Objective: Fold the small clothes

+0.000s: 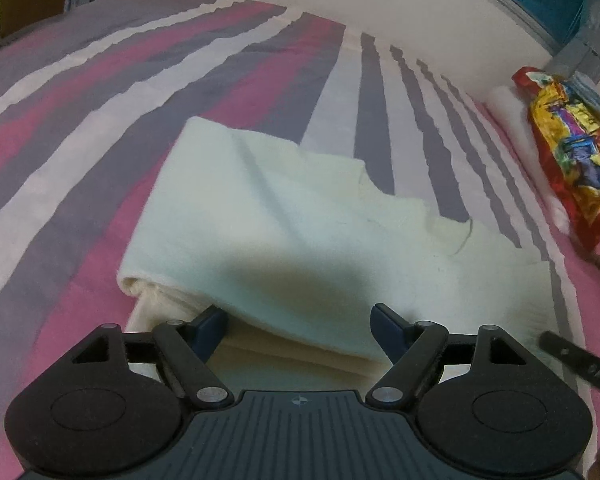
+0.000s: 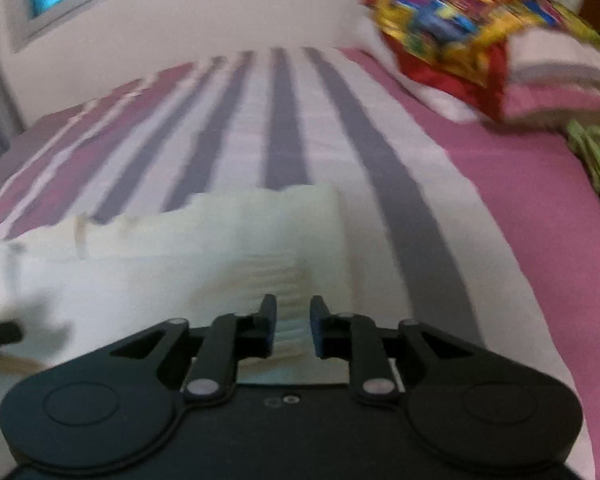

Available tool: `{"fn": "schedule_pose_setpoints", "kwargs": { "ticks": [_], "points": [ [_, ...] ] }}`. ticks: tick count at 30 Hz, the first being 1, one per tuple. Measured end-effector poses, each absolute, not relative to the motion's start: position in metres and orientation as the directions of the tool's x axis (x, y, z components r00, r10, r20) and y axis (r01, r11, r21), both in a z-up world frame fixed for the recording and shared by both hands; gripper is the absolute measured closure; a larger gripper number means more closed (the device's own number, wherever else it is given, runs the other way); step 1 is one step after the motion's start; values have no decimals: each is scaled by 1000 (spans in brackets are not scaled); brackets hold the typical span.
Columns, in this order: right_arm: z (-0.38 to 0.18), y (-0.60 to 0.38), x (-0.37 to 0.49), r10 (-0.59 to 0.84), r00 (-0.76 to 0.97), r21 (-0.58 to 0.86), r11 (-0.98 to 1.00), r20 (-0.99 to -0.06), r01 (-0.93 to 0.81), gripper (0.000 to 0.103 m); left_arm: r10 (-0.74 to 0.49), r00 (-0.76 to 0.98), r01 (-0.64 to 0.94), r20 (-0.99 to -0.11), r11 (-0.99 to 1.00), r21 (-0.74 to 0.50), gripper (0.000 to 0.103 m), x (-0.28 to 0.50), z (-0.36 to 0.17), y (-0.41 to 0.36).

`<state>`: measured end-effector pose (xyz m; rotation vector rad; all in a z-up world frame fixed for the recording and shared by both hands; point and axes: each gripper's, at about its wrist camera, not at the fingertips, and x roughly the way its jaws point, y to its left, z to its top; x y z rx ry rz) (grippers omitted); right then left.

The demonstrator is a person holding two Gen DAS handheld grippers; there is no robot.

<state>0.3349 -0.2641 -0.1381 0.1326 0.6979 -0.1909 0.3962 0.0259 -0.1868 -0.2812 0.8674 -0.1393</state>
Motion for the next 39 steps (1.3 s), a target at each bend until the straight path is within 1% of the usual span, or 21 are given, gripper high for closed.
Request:
{"fn": "schedule_pose_setpoints", "kwargs": {
  "ticks": [2, 4, 7, 12, 14, 17, 19, 21, 25, 31, 35, 39],
  "points": [
    [-143, -252, 340, -102, 733, 33, 985, -673, 167, 81, -219, 628, 6, -747, 961, -276, 25, 396, -192, 24],
    [-154, -250, 349, -127, 681, -5, 984, -721, 179, 82, -207, 623, 29, -754, 970, -243, 25, 392, -190, 21],
    [-144, -251, 341, -106, 695, 40, 981, -711, 191, 81, -237, 609, 22, -757, 959, -282, 25, 380, -185, 26],
    [-128, -246, 305, -56, 727, 91, 983, -685, 161, 79, -234, 607, 28, -760, 961, -274, 25, 353, -179, 28],
    [-124, -242, 289, -48, 729, 90, 985, -683, 149, 78, -239, 601, 33, -763, 961, -275, 25, 341, -177, 28],
    [-123, -238, 266, -48, 727, 80, 987, -685, 141, 74, -244, 587, 57, -771, 963, -261, 25, 318, -176, 25],
    [-124, -236, 253, -35, 721, 89, 987, -692, 134, 73, -252, 573, 65, -780, 962, -263, 25, 305, -176, 25],
    [-125, -233, 239, -25, 714, 98, 987, -700, 130, 69, -263, 559, 68, -786, 960, -272, 25, 290, -176, 26],
    [-126, -226, 212, -7, 704, 104, 988, -710, 115, 59, -261, 545, 83, -797, 962, -258, 25, 262, -176, 25],
    [-122, -213, 178, 2, 701, 89, 992, -713, 88, 50, -256, 525, 89, -811, 965, -247, 25, 226, -172, 26],
    [-122, -204, 158, 26, 679, 90, 994, -733, 59, 49, -245, 512, 100, -823, 969, -226, 25, 203, -173, 26],
    [-124, -196, 137, 44, 660, 102, 994, -750, 50, 49, -250, 499, 94, -830, 967, -235, 25, 181, -174, 33]
  ]
}}
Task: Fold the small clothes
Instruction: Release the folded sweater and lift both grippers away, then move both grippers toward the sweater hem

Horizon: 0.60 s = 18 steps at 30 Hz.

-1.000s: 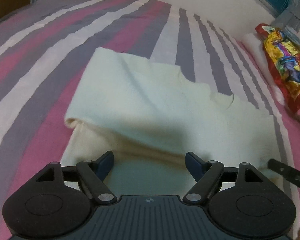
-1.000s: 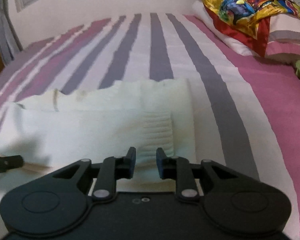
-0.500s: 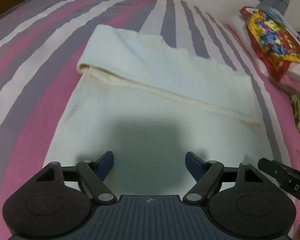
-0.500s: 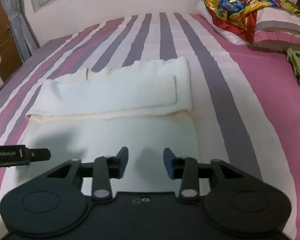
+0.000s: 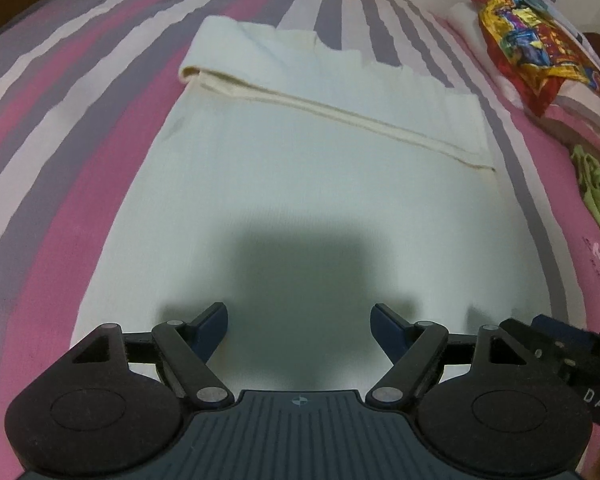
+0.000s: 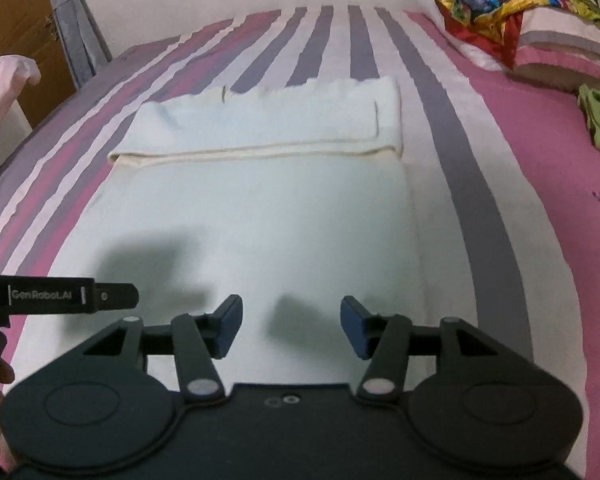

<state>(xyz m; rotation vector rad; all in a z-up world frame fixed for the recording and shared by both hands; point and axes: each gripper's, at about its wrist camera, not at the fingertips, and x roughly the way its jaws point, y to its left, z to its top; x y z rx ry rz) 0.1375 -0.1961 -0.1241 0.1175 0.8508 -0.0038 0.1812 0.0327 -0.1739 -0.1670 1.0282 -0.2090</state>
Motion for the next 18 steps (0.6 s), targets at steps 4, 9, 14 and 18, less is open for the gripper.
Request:
{"fn": "schedule_pose_setpoints", "kwargs": {
  "ticks": [4, 9, 14, 18],
  "points": [
    [-127, -186, 112, 57, 646, 105, 994, -762, 35, 49, -238, 493, 96, -837, 971, -220, 25, 157, -176, 40],
    [-129, -177, 86, 70, 628, 112, 993, -775, 28, 49, -227, 490, 98, -842, 974, -206, 25, 131, -177, 49],
    [-128, -170, 66, 65, 628, 102, 995, -776, 23, 47, -222, 486, 85, -845, 975, -206, 25, 114, -176, 55],
    [-126, -169, 54, 60, 629, 104, 994, -775, 33, 45, -209, 500, 93, -840, 978, -188, 25, 102, -171, 54]
  ]
}}
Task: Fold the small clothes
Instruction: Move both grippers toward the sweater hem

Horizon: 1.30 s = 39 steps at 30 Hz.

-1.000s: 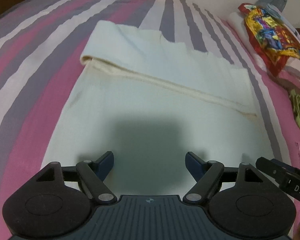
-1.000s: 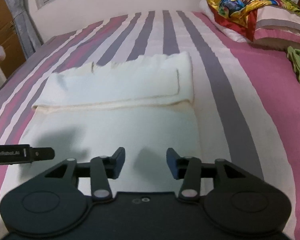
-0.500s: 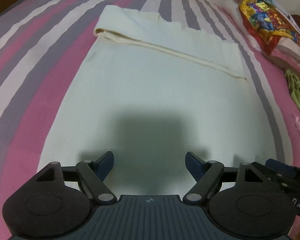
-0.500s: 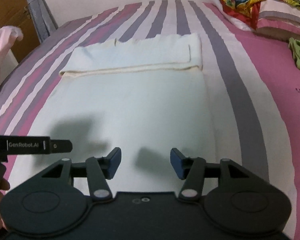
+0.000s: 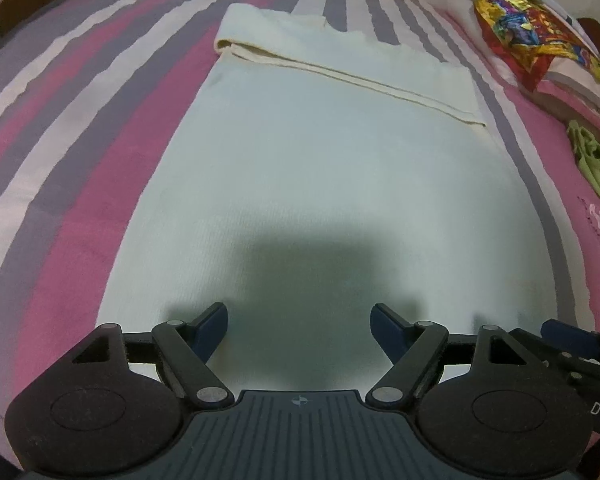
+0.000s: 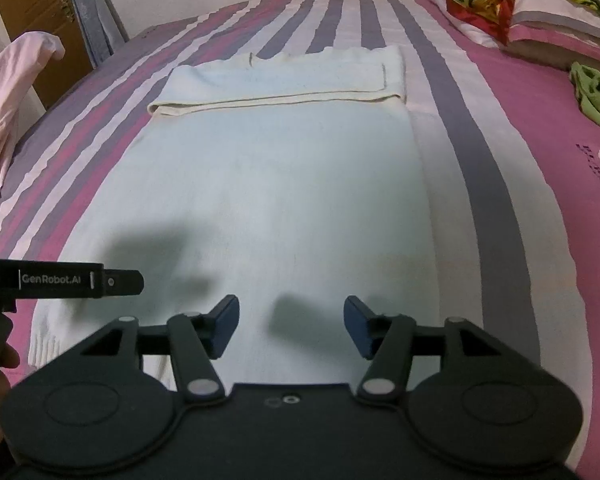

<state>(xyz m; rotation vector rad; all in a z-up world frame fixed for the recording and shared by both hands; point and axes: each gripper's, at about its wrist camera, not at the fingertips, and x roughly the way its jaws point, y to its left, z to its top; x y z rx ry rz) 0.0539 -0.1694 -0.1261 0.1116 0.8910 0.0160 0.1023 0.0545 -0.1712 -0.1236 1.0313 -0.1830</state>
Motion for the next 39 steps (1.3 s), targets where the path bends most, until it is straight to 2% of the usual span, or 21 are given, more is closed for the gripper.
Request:
{"fn": "schedule_pose_setpoints", "kwargs": {
  "ticks": [4, 10, 19, 27, 39],
  "points": [
    [-123, -170, 45, 50, 636, 99, 994, -770, 42, 40, -205, 505, 89, -838, 978, -186, 25, 92, -169, 58],
    [-121, -169, 29, 31, 634, 81, 995, -773, 51, 40, -220, 484, 105, -847, 976, -193, 25, 73, -169, 63],
    [-132, -173, 5, -23, 582, 50, 993, -813, 109, 38, -162, 474, 94, -866, 987, -133, 25, 48, -174, 71],
    [-145, -199, 0, -80, 550, 33, 981, -831, 192, 37, -109, 484, 55, -868, 994, -94, 25, 49, -185, 86],
    [-159, -218, 4, -88, 522, 48, 969, -849, 242, 33, -81, 514, 10, -854, 996, -88, 25, 50, -181, 104]
  ]
}}
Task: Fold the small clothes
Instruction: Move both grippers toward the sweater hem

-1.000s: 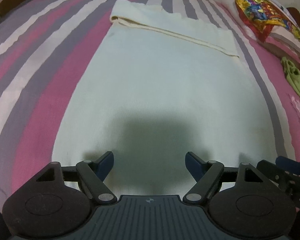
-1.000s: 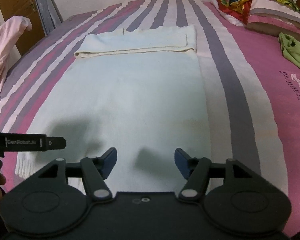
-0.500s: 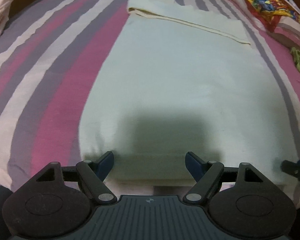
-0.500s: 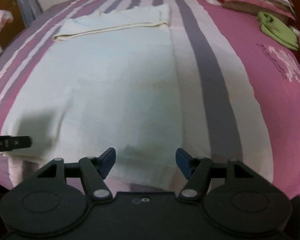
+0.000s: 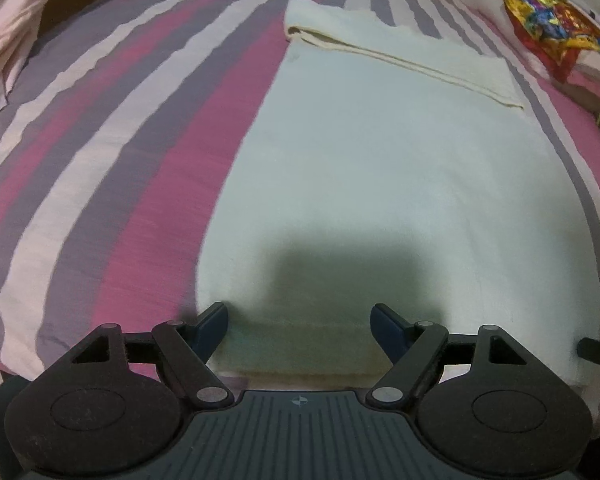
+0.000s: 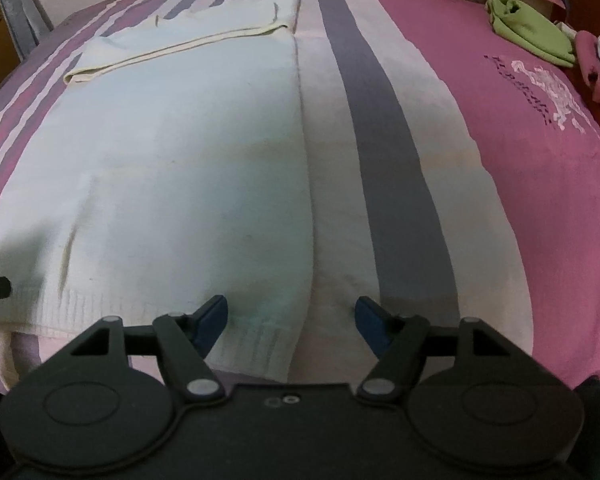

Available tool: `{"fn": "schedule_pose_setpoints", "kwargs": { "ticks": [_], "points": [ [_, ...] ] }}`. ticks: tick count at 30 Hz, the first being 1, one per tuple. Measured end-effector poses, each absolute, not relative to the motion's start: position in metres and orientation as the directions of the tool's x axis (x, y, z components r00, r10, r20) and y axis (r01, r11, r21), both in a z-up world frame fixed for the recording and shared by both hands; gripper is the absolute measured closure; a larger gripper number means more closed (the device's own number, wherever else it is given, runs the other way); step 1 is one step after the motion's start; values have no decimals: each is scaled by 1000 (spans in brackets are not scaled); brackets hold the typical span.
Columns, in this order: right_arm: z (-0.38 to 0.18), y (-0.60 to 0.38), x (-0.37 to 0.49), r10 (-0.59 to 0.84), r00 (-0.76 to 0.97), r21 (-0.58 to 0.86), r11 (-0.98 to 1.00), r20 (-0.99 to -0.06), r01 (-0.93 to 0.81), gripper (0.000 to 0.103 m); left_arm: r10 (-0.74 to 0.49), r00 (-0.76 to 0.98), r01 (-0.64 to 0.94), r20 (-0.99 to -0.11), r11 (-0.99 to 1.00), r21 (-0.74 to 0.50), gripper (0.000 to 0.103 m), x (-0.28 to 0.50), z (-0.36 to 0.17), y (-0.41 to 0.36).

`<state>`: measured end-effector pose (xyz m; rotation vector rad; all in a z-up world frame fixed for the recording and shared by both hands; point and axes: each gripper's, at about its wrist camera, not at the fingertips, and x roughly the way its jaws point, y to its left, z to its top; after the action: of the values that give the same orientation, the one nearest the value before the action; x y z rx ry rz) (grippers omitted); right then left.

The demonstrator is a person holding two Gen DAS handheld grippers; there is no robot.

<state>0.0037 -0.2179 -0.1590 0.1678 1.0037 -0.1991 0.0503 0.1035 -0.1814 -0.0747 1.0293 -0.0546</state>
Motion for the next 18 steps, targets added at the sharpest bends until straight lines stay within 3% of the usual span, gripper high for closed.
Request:
{"fn": "schedule_pose_setpoints", "kwargs": {
  "ticks": [12, 18],
  "points": [
    [-163, -221, 7, -78, 513, 67, 964, -855, 257, 28, -68, 499, -34, -864, 995, -98, 25, 55, -195, 127],
    [-165, -223, 9, -70, 508, 72, 964, -859, 254, 28, -172, 513, -49, -841, 972, -229, 25, 53, -199, 149]
  ]
}}
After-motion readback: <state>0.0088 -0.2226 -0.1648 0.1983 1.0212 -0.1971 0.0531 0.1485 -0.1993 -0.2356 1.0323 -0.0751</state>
